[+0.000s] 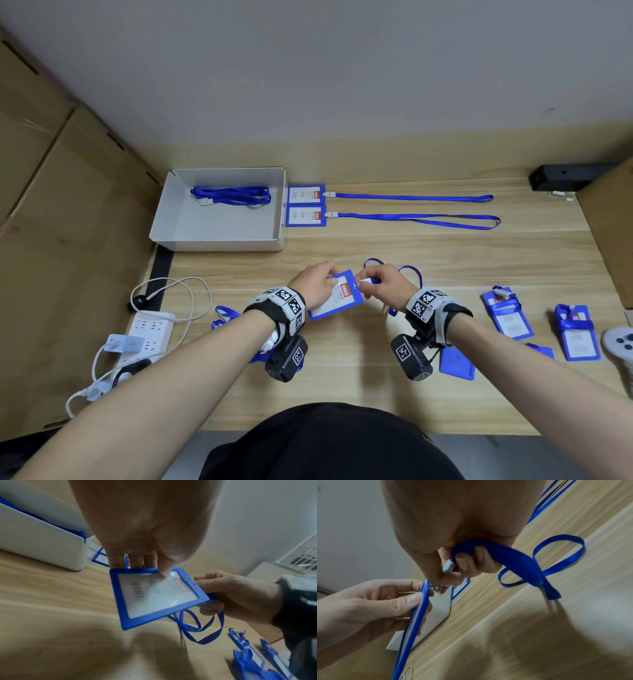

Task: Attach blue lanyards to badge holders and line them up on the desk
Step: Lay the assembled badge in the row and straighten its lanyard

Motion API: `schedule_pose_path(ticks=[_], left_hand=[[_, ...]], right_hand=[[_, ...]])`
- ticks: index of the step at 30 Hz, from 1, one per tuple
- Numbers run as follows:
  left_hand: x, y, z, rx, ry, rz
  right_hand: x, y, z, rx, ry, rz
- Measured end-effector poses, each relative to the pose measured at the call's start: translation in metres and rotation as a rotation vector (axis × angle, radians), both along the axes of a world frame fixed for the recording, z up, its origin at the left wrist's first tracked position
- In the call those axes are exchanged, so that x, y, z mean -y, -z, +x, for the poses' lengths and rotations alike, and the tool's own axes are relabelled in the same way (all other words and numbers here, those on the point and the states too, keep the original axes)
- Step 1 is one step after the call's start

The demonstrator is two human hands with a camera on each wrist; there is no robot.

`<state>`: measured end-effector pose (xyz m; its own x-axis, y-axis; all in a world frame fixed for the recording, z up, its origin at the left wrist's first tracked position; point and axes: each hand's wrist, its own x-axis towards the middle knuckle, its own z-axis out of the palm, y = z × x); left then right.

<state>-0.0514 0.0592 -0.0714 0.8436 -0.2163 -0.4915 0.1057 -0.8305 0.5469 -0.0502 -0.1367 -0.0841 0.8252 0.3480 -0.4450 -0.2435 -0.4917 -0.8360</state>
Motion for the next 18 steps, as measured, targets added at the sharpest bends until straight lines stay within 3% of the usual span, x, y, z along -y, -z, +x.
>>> schedule_pose_path(ticks=[8, 18], left_hand=[[-0.007, -0.007, -0.005, 0.231, 0.154, 0.182], [-0.014, -0.006, -0.011, 0.126, -0.032, 0.04]], right_hand=[[0.0, -0.002, -0.004, -0.005, 0.033, 0.022], [-0.001, -0.002, -0.002, -0.091, -0.059, 0.064]])
